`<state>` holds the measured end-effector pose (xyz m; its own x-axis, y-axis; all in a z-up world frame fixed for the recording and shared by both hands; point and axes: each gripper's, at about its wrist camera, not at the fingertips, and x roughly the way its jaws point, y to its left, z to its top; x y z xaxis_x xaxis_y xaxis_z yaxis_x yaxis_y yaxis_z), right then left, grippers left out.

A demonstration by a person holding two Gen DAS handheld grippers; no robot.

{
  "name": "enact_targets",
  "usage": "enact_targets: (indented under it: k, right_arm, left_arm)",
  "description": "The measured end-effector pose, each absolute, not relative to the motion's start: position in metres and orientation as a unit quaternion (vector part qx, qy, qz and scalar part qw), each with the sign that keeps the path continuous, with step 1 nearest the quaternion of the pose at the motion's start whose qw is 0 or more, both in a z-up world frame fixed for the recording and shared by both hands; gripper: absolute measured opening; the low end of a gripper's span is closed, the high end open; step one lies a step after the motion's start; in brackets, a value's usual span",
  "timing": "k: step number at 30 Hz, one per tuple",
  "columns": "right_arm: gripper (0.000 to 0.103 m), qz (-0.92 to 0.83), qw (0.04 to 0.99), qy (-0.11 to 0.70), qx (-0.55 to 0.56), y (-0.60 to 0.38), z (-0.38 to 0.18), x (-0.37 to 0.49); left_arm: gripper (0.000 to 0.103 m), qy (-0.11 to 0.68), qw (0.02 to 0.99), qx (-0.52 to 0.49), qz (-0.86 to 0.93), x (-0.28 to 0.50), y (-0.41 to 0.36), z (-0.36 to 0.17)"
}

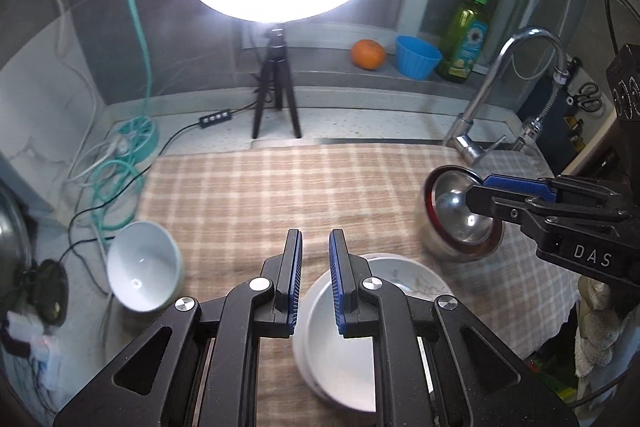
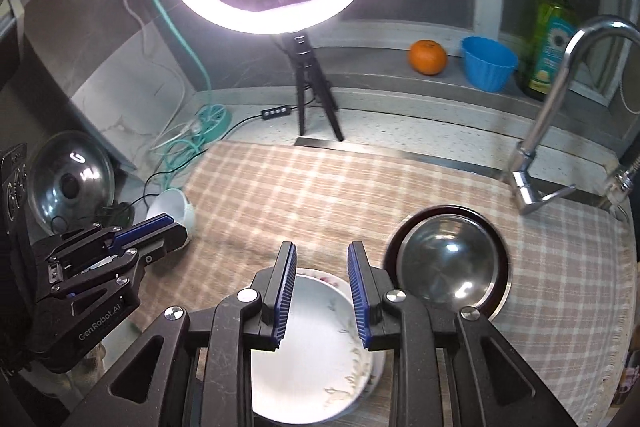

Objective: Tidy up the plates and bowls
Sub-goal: 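Move both tools to the white ceramic bowl beside the cables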

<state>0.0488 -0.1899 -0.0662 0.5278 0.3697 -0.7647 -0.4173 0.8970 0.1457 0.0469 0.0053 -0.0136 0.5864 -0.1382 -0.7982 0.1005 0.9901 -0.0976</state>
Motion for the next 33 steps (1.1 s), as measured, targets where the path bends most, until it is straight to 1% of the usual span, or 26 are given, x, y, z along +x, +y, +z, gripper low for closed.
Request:
enact_targets:
  k: [11,22,29,33]
  right_arm:
    - [0.024,0.275,0.854,0.438,-0.052,-0.118,-0.08,0.047]
    - [0.024,0.309,0.826,0.468,-0.056,-0.046,-0.115,0.066]
    - [0.024,0.33,0.798,0.501,-0.049,-0.001,-0.142,0.082]
    - [0.024,0.33,0.785,0.522,-0.05,0.02,-0.16,0.093]
  left_arm:
    - [0.012,0.469,0.876,-0.107,0.01,0.025,0.108,-0.038]
    - [0.012,0.495,0.84,-0.215,0.065,0.018,0.2,-0.09]
    - [0.012,0.509,0.814,-0.273,0.064,0.029,0.235,-0.121]
    - [0.012,0.511,0.808,-0.286,0.062,0.033,0.244,-0.129]
